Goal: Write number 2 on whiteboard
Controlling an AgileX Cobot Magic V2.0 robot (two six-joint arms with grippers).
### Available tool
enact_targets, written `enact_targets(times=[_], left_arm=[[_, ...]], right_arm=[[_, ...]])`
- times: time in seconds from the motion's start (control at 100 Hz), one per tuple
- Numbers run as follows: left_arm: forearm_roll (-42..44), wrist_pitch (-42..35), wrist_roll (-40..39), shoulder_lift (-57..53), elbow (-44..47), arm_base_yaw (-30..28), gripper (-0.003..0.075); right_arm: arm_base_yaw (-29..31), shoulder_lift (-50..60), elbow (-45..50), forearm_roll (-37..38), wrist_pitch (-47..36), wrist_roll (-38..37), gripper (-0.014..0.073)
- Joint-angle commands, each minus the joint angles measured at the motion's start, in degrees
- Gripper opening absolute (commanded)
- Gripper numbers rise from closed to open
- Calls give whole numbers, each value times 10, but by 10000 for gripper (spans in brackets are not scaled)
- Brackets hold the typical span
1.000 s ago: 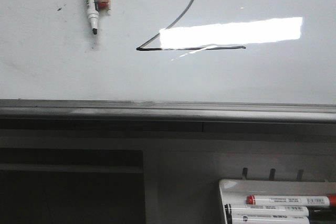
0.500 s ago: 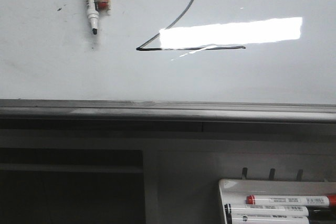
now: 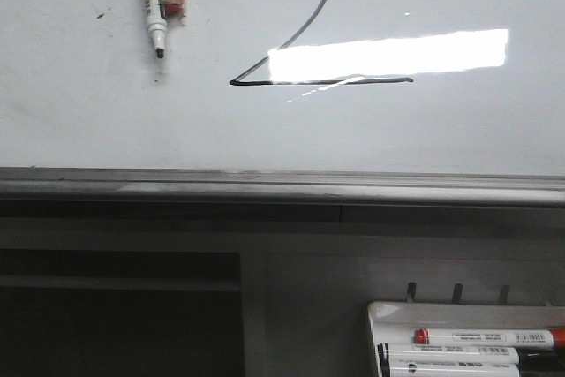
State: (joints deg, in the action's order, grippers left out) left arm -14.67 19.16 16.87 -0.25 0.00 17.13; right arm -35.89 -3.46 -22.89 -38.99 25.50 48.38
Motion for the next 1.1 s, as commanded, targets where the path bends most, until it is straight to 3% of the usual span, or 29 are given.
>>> enact_targets(times=[0.0,0.66,0.76,0.84,0.89,1.02,1.09], left_arm=[[-13,-33,-6,-15,6,-2,-20],[-13,-33,-6,-15,6,-2,-20],[-13,-33,-6,-15,6,-2,-20],[-13,-33,-6,-15,6,-2,-20],[-13,-33,-6,-15,6,-2,-20],[-13,-33,-6,-15,6,-2,-20],[-13,-33,-6,-15,6,-2,-20]], right_arm=[[3,-7,-12,-6,-41,-1,-71],[3,-7,-12,-6,-41,-1,-71],[3,-7,11,11,-112,-1,-71],[9,-7,34,89,-159,-3,-71],[20,-8,54,157,-175,-54,-71],[88,-9,120,362,-176,-404,-71],[145,-9,159,399,-181,-516,-71]])
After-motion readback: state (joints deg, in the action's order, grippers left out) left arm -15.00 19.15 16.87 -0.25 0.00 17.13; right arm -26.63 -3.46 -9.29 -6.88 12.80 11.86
